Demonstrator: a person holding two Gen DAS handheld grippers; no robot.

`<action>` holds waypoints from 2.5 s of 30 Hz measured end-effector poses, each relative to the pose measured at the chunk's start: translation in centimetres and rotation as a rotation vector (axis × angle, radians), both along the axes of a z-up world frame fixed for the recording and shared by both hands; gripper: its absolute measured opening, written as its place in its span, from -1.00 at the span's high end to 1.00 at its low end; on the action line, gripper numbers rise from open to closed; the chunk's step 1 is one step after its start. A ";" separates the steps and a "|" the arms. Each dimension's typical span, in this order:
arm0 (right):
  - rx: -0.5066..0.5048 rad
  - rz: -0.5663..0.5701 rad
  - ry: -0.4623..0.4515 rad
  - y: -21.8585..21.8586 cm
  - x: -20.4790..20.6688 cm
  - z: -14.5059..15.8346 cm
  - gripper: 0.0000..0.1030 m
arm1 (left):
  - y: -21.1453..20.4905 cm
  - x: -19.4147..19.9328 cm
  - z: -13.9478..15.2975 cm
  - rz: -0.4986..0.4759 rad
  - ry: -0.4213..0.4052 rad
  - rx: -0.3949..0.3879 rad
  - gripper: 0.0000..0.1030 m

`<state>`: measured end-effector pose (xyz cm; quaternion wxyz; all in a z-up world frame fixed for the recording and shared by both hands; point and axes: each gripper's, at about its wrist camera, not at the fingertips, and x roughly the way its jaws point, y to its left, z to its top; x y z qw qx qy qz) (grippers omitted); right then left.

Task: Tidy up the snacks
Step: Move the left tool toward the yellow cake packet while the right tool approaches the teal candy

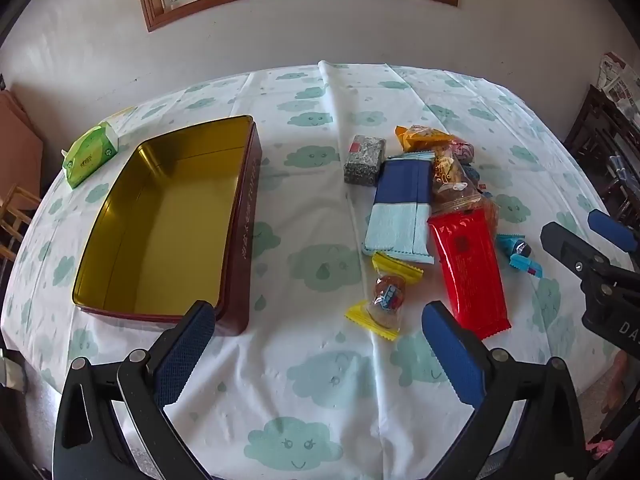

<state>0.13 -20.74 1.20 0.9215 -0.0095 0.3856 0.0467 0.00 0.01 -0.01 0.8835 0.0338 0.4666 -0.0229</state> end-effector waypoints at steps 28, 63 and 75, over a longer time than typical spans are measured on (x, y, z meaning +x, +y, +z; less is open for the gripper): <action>0.019 0.021 0.019 0.8 -0.9 -0.8 -0.84 | 1.1 -2.5 -0.1 0.028 0.050 -0.052 -0.88; 0.017 0.010 0.031 0.5 -0.4 -1.2 -0.84 | 2.1 -0.9 -1.7 0.065 0.104 -0.049 -0.79; 0.016 0.014 0.046 0.6 0.2 -1.7 -0.84 | 1.9 -0.2 -2.3 0.041 0.089 -0.015 -0.70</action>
